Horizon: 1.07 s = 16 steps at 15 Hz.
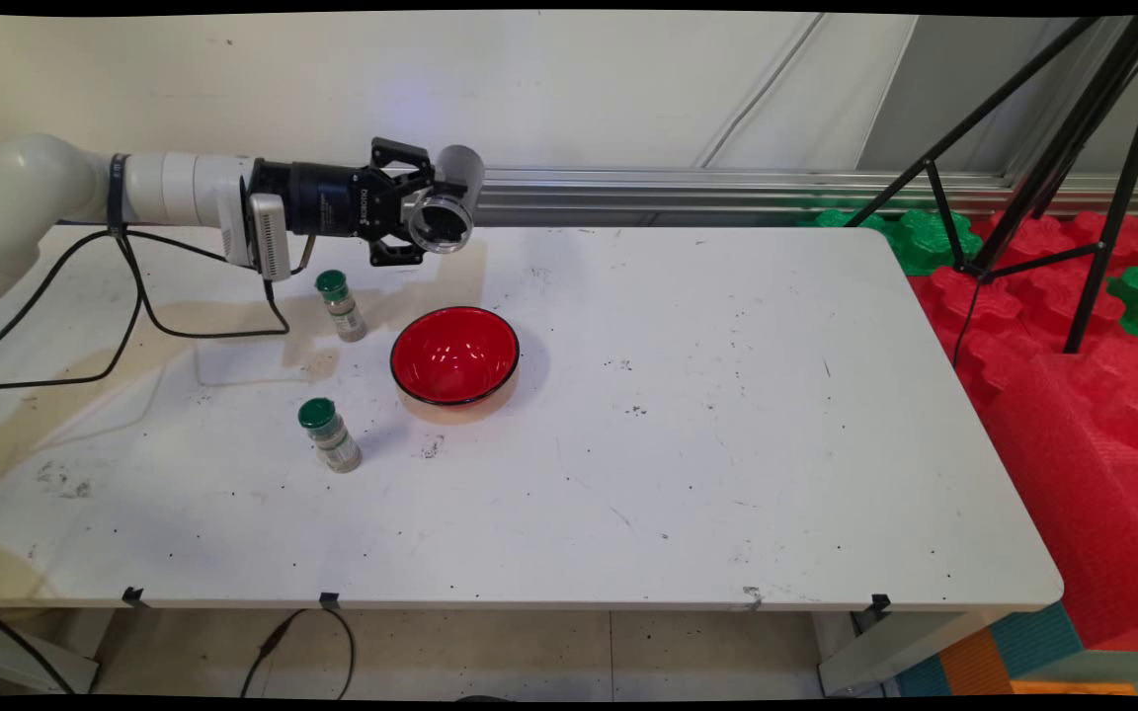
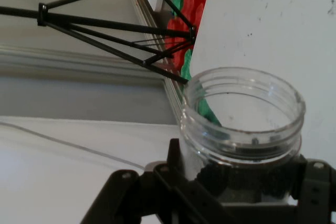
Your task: Pour the black seasoning powder in the red bowl
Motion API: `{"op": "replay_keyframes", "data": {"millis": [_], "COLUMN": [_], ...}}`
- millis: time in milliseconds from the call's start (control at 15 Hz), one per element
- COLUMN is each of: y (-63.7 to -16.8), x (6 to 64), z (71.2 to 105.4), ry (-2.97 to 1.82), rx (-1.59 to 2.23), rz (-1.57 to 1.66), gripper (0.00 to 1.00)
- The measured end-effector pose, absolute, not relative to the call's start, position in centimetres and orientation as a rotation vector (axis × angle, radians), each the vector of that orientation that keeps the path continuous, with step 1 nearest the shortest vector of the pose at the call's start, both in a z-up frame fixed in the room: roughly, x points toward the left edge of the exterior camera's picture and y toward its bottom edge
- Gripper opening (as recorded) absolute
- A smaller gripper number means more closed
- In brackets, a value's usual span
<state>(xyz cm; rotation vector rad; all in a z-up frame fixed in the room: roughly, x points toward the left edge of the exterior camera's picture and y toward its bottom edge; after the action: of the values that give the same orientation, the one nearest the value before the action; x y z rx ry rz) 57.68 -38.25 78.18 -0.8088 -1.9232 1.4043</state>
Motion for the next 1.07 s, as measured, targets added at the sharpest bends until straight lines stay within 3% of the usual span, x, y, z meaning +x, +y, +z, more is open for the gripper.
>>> {"op": "replay_keyframes", "data": {"millis": [1067], "y": [-36.6], "x": [57.3], "z": [77.7], "ry": [-1.892], "rx": [-0.972], "rz": [1.515], "gripper": [0.00]}}
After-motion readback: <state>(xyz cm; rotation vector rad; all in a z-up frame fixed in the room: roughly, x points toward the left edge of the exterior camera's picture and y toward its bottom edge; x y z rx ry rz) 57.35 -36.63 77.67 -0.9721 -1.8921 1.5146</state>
